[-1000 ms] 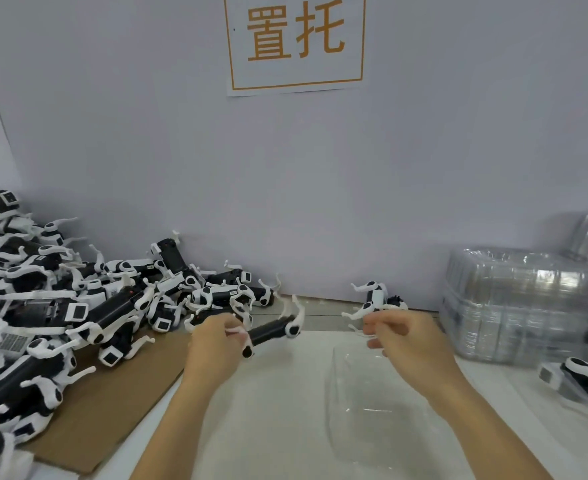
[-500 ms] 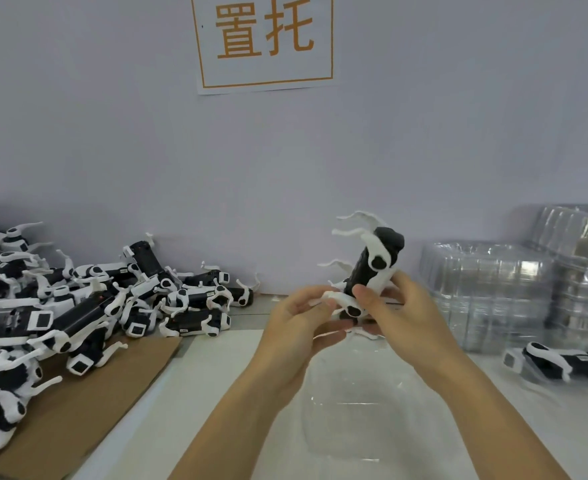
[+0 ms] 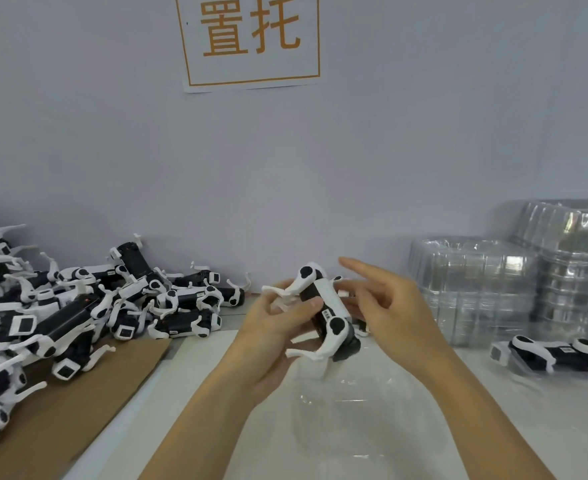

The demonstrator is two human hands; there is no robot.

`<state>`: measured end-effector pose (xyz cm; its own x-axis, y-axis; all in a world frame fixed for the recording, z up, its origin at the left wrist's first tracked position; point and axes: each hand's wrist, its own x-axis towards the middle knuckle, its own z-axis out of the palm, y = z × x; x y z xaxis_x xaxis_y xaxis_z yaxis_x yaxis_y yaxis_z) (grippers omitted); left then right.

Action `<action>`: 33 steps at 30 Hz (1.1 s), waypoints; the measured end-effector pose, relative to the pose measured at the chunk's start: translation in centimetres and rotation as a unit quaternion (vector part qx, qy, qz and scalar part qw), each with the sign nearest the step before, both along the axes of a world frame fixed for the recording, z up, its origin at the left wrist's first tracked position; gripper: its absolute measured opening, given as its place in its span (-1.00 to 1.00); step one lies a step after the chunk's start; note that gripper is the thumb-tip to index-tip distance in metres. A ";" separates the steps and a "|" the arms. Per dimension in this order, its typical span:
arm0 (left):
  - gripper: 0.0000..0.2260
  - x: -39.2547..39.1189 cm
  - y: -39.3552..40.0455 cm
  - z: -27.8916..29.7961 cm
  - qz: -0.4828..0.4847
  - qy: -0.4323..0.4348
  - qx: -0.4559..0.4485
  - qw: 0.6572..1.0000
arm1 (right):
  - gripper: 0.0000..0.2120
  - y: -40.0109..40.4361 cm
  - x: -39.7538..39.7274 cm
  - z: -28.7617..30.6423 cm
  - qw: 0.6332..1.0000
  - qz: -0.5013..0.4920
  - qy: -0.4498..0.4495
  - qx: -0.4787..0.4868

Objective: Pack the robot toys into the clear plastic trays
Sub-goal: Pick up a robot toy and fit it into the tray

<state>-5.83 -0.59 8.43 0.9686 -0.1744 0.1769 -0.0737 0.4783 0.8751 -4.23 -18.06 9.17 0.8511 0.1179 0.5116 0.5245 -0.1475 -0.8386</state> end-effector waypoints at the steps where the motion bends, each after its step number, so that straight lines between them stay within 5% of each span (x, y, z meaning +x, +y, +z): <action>1: -0.57 0.0 -0.3 0.0 0.040 -0.021 0.017 0.999 | -0.67 -0.1 -0.2 0.3 0.999 0.014 0.017 -0.032; 5: -0.60 -0.1 -1.7 -0.3 0.132 -0.074 0.019 0.988 | -0.80 0.1 -1.4 0.9 0.978 0.096 0.049 -0.181; 10: -0.63 -0.2 -2.0 -0.6 0.050 -0.102 -0.007 0.993 | -0.73 0.1 -0.5 -0.2 0.987 -0.042 0.025 -0.154; 14: -0.72 0.4 -1.1 -1.0 0.123 -0.100 0.121 0.980 | -0.77 -1.3 0.4 -0.4 0.981 -0.157 0.006 -0.112; 18: -0.70 1.2 -0.7 -3.6 0.242 -0.071 0.375 0.892 | -0.96 -3.3 0.9 -0.4 0.973 -0.207 -0.002 -0.099; 21: -0.55 1.7 -0.7 -6.2 0.210 -0.008 0.456 0.865 | -0.81 -4.7 1.2 -0.5 0.967 -0.239 0.012 -0.084; 27: -0.78 2.2 0.4 -7.9 0.137 0.080 0.311 0.937 | -0.73 -6.3 1.1 -0.5 0.953 -0.251 0.005 -0.167; 33: -0.64 2.4 1.2 -8.6 0.088 0.105 0.183 0.973 | -0.70 -2.7 0.7 -1.0 0.967 -0.067 0.048 -0.241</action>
